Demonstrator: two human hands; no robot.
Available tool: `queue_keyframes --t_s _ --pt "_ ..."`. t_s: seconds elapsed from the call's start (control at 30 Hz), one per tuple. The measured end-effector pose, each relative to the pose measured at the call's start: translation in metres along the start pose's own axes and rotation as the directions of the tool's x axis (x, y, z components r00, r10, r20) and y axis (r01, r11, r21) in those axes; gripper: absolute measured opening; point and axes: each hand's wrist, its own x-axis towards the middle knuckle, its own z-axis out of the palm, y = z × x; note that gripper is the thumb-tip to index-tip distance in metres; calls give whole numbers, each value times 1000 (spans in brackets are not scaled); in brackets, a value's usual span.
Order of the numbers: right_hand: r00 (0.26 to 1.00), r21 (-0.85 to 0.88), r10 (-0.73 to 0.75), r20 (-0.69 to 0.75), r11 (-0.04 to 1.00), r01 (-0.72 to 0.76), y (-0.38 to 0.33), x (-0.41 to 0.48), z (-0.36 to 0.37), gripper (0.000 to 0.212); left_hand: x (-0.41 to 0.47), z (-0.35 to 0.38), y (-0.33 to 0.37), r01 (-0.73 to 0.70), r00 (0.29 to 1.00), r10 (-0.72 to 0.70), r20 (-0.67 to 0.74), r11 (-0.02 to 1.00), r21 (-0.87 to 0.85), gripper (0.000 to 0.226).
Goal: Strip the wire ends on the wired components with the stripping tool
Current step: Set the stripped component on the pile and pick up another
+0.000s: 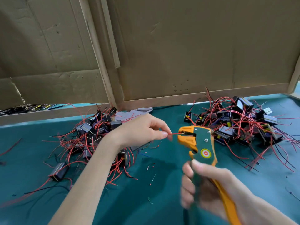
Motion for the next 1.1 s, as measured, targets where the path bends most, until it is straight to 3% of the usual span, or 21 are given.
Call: queue_keyframes --t_s 0.1,0.2,0.3,0.37,0.43,0.5,0.6,0.7,0.77,0.83,0.9,0.97,1.03,1.1 --pt "998 186 -50 -47 981 58 -2 10 -9 38 6 -3 -5 23 959 -17 -283 1000 19 19" --pt "992 286 -52 -116 955 83 -4 17 -19 34 17 -8 11 -72 839 51 -542 997 -18 32" --pt "991 319 7 -130 947 35 -3 18 -21 31 51 2 49 -223 722 189 -665 974 34 55" --pt "988 293 34 -152 956 12 -1 17 -20 39 81 14 79 -335 659 193 -727 941 -53 64" --pt "987 270 44 -155 963 0 -1 15 -18 53 105 32 102 -404 653 162 -740 901 -159 76" --pt "986 241 45 -159 971 -5 -3 13 -17 72 120 51 112 -398 743 146 -653 881 -256 91" --pt "986 226 43 -164 974 -5 -7 13 -19 79 122 70 106 -275 918 161 -364 917 -289 113" --pt "986 267 45 -161 964 0 -5 17 -19 56 104 66 74 -199 951 154 -268 968 -150 96" --pt "986 256 36 -162 967 6 -3 19 -19 47 85 49 38 -94 928 70 -366 994 -48 68" --pt "987 246 33 -156 969 7 -2 19 -20 41 63 28 -6 110 879 -45 -474 988 109 47" --pt "988 234 31 -149 972 5 -2 20 -22 33 40 9 -47 360 824 -171 -541 894 265 44" --pt "988 222 28 -153 975 7 -2 20 -23 29 24 -2 -81 562 773 -289 -564 724 399 46" --pt "987 222 24 -157 975 11 -2 20 -23 30 15 -7 -106 640 745 -343 -572 610 468 46" --pt "988 223 23 -156 975 13 -2 20 -23 30 13 -8 -124 656 736 -375 -563 599 459 45"
